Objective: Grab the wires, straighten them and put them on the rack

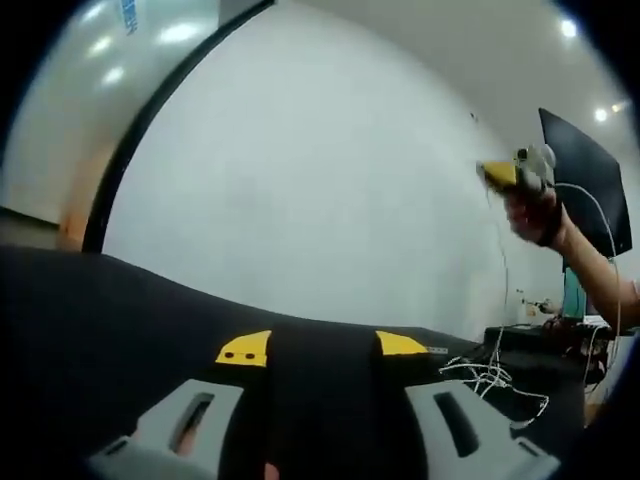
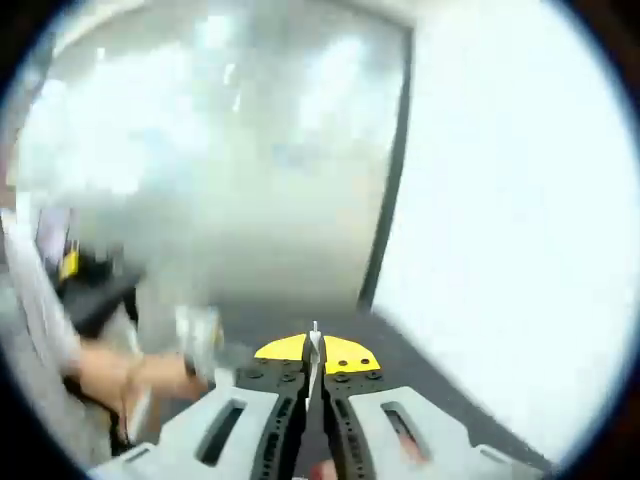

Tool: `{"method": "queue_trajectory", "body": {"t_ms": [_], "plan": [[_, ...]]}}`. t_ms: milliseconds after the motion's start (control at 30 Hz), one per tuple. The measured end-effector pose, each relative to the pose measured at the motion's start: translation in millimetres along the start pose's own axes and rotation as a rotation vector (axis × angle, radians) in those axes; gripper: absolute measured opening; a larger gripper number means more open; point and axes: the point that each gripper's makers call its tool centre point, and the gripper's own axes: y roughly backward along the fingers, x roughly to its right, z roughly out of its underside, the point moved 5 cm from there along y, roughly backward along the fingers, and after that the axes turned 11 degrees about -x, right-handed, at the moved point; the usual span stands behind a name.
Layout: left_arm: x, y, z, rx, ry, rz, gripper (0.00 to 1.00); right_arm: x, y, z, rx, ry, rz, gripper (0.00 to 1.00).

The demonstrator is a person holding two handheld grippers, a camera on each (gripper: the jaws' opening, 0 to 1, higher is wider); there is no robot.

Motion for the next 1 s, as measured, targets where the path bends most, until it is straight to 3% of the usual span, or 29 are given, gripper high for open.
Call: {"method": "queue_trajectory", "body": {"t_ms": [100, 200, 233, 267, 333, 500, 600, 633, 667, 733, 800, 867, 933, 1000], "plan": [[1.3, 0.3, 0.9, -0.005, -0.002, -0.001, 0.36, -2.8, 40.8, -65.5, 0.144, 0.023, 0.079, 0.02], [2.9, 1.3, 2.6, -0.011, -0.004, -0.001, 0.36, -2.8, 64.5, -113.0, 0.186, 0.082, 0.194, 0.02], [2.9, 1.3, 3.3, -0.015, -0.004, -0.003, 0.35, -4.7, 72.5, -136.0, 0.208, 0.078, 0.218, 0.02], [3.0, 1.3, 4.1, -0.02, -0.005, -0.005, 0.35, -8.4, 75.5, -147.8, 0.232, 0.075, 0.218, 0.02], [1.3, 0.1, 4.8, -0.026, -0.012, -0.006, 0.35, -18.7, 89.0, -188.5, 0.317, 0.068, 0.223, 0.02], [-2.4, 0.1, 4.0, -0.022, -0.001, -0.01, 0.35, -34.6, 122.8, -289.9, 0.448, 0.168, 0.391, 0.02], [-4.5, 0.0, 3.7, -0.021, 0.012, -0.012, 0.34, -40.2, 138.5, -330.1, 0.494, 0.26, 0.523, 0.02], [-5.0, -0.2, 3.7, -0.02, 0.013, -0.012, 0.33, -43.4, 141.2, -339.4, 0.497, 0.262, 0.527, 0.02], [-5.3, -0.5, 3.5, -0.019, 0.014, -0.011, 0.33, -47.2, 142.2, -342.2, 0.489, 0.239, 0.513, 0.02], [-5.8, -1.0, 3.1, -0.018, 0.015, -0.01, 0.33, -52.1, 139.4, -331.3, 0.461, 0.172, 0.461, 0.03], [-6.8, -1.5, 3.0, -0.018, 0.019, -0.011, 0.33, -50.1, 138.4, -315.9, 0.454, 0.181, 0.464, 0.03], [-5.9, -1.4, 2.8, -0.016, 0.024, -0.005, 0.33, -46.0, 133.8, -283.8, 0.416, 0.169, 0.451, 0.03], [-5.5, -1.5, 3.1, -0.018, 0.025, -0.002, 0.32, -44.3, 129.9, -241.0, 0.413, 0.103, 0.377, 0.02], [-5.0, -1.6, 3.3, -0.02, 0.018, -0.004, 0.32, -38.5, 129.0, -209.1, 0.4, 0.098, 0.372, 0.02]]}}
